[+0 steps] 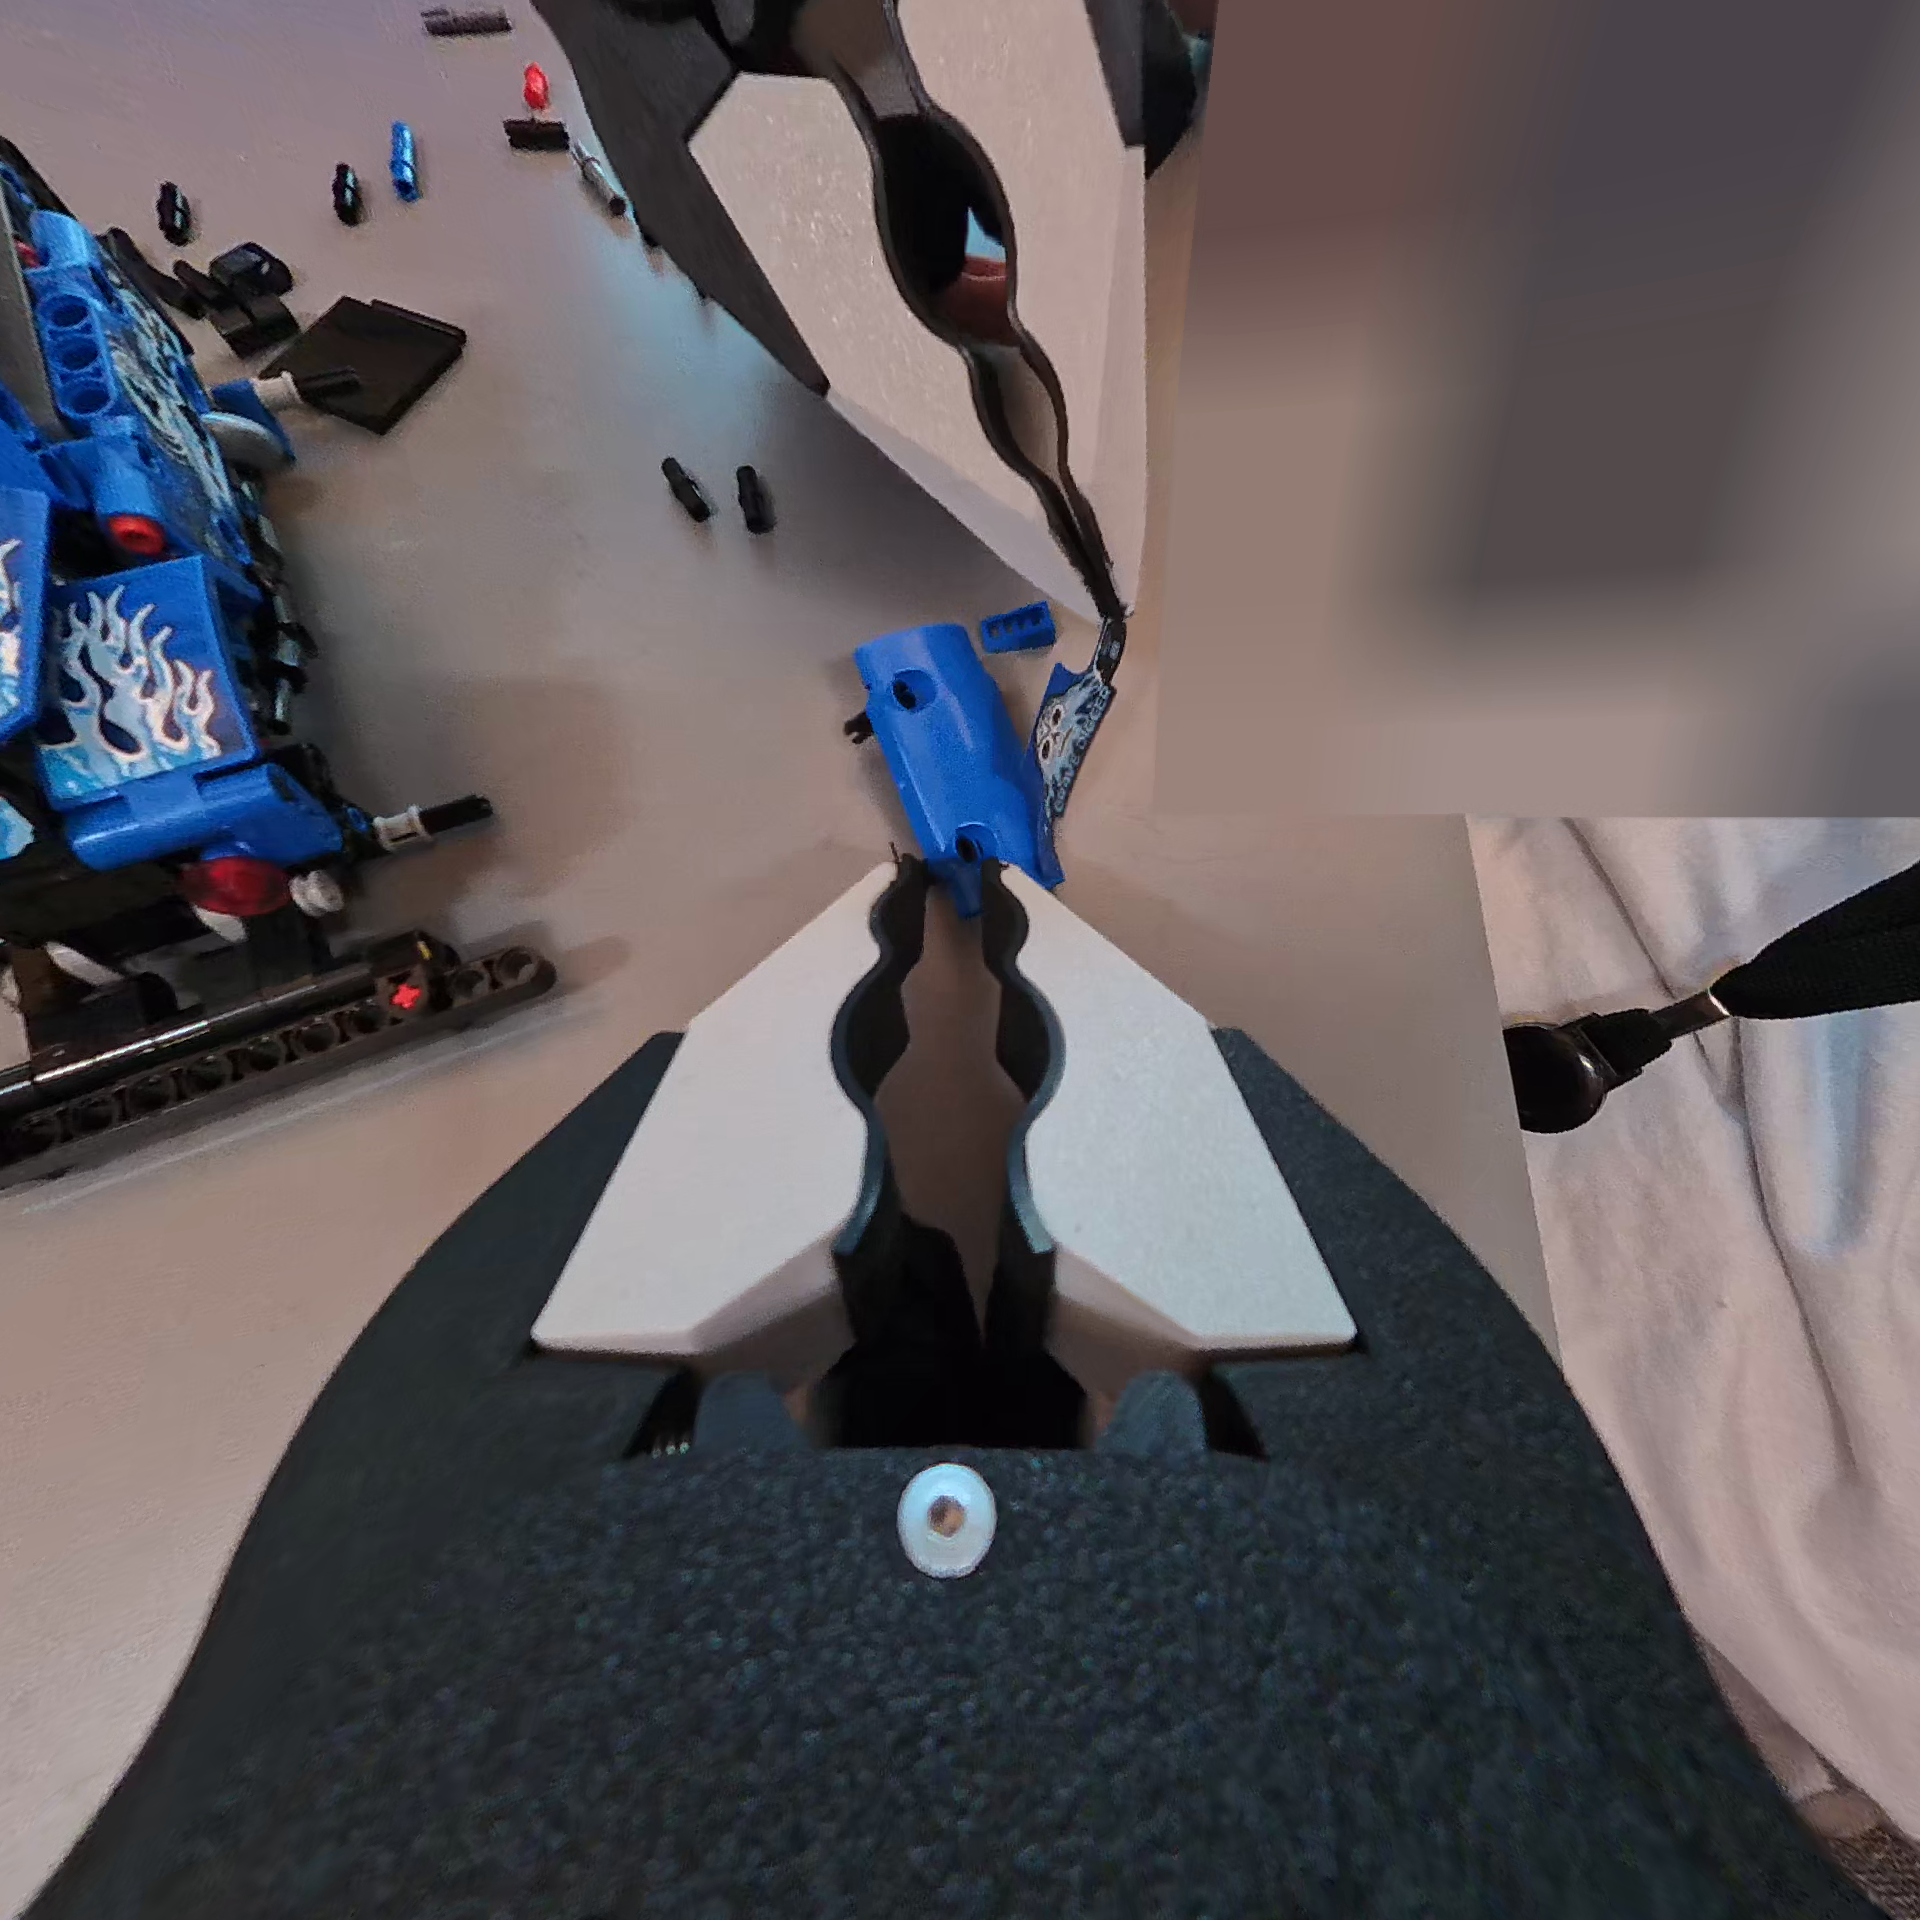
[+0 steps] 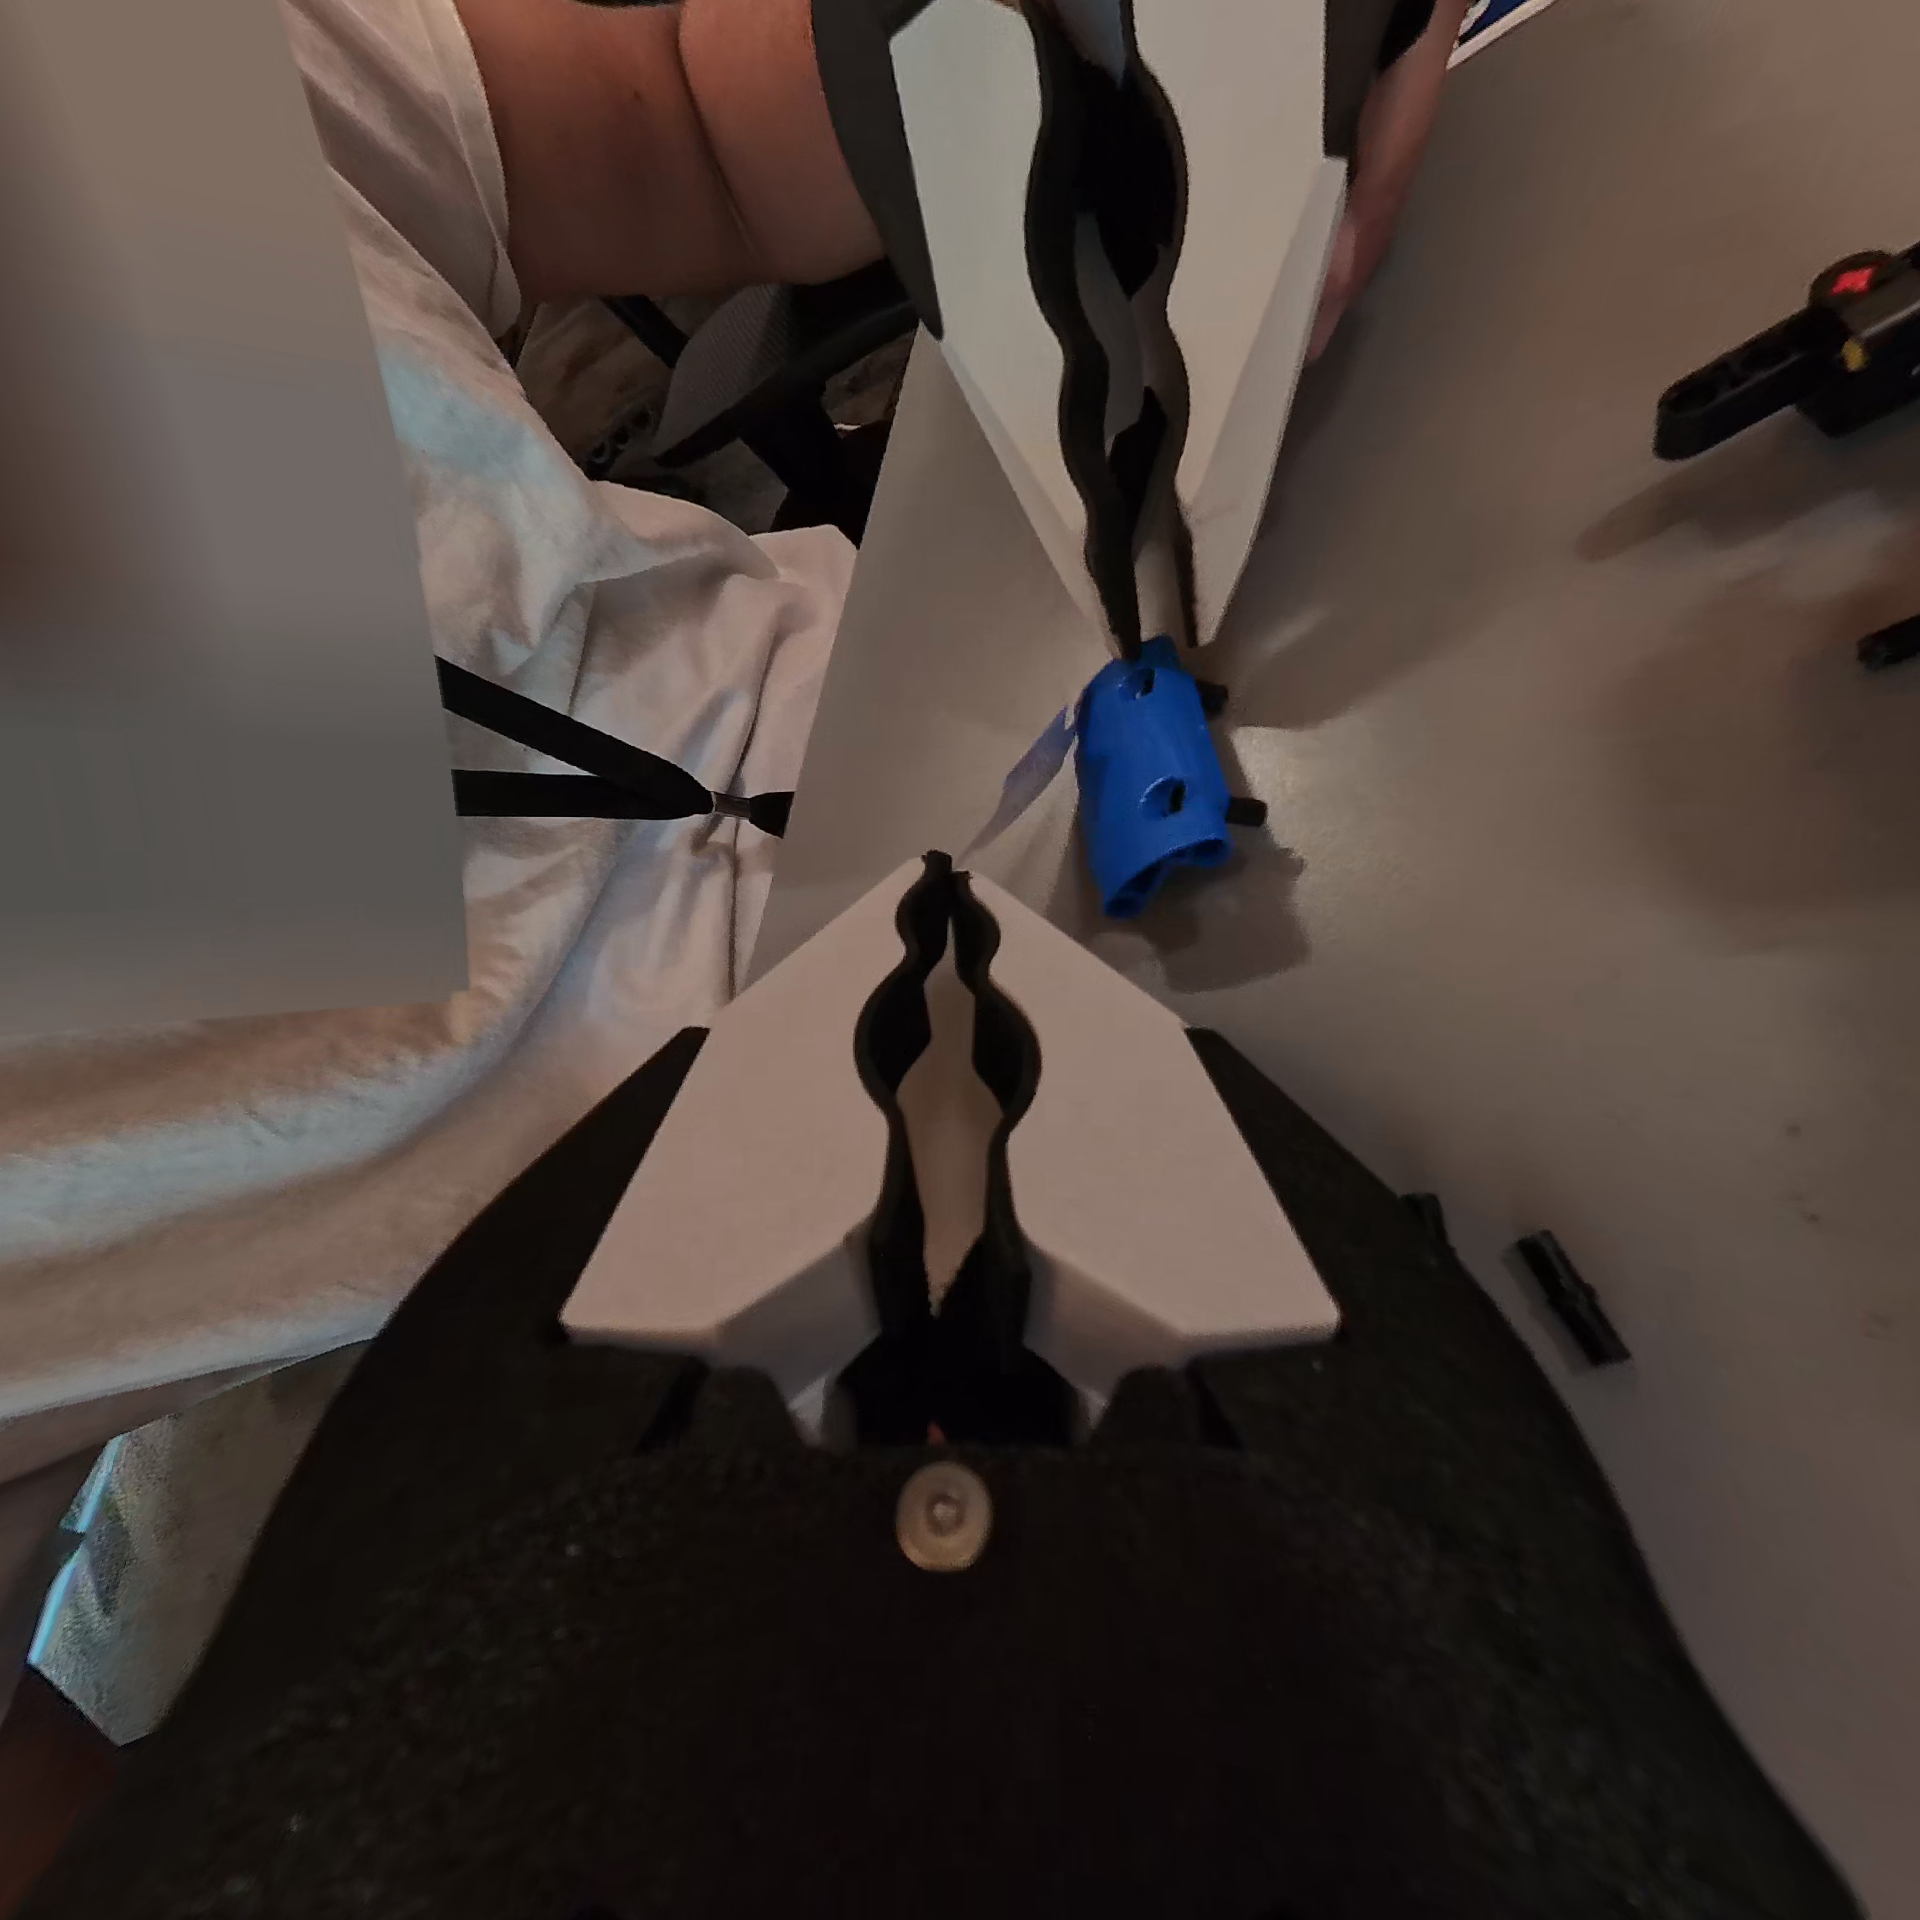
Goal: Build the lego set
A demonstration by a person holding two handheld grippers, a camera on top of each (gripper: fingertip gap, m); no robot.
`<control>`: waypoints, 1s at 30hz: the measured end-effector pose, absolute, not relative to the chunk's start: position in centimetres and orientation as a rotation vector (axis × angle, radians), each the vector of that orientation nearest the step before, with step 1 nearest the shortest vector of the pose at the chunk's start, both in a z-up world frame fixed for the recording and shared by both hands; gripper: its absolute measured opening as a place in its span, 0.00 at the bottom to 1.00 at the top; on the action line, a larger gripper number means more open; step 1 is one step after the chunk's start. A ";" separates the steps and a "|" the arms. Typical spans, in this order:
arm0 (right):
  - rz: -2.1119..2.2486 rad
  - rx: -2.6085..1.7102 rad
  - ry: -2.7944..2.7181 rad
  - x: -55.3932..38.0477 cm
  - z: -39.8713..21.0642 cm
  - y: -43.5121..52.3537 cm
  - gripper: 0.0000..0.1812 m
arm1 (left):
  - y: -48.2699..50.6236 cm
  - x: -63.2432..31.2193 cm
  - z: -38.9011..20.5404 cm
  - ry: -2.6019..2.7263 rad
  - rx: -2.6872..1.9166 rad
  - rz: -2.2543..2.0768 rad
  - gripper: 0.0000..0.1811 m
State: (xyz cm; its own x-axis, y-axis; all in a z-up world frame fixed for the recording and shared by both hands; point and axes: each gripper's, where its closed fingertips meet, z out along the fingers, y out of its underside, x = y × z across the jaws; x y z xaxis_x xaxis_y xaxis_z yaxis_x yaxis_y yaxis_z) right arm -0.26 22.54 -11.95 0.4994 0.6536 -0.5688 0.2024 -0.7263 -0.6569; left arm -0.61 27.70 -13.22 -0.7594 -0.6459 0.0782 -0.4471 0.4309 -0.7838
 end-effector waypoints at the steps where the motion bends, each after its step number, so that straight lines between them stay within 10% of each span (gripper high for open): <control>1: 1.141 -2.220 -0.708 -0.3 -11.8 22.6 0.00 | 27.7 -0.6 -13.2 2.451 -0.955 -1.234 0.05; 30: 0.898 -2.224 -0.777 0.8 -11.7 23.2 0.00 | 27.3 1.8 -13.3 2.517 -1.217 -1.356 0.11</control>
State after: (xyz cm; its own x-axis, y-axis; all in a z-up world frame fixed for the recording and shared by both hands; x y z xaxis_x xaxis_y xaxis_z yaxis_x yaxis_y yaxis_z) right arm 0.84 23.18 -11.68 0.5981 0.6999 -0.3905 0.2860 -0.6415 -0.7118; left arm 1.80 27.31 -13.28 -0.6927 -0.6494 0.3137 -0.6191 0.3124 -0.7205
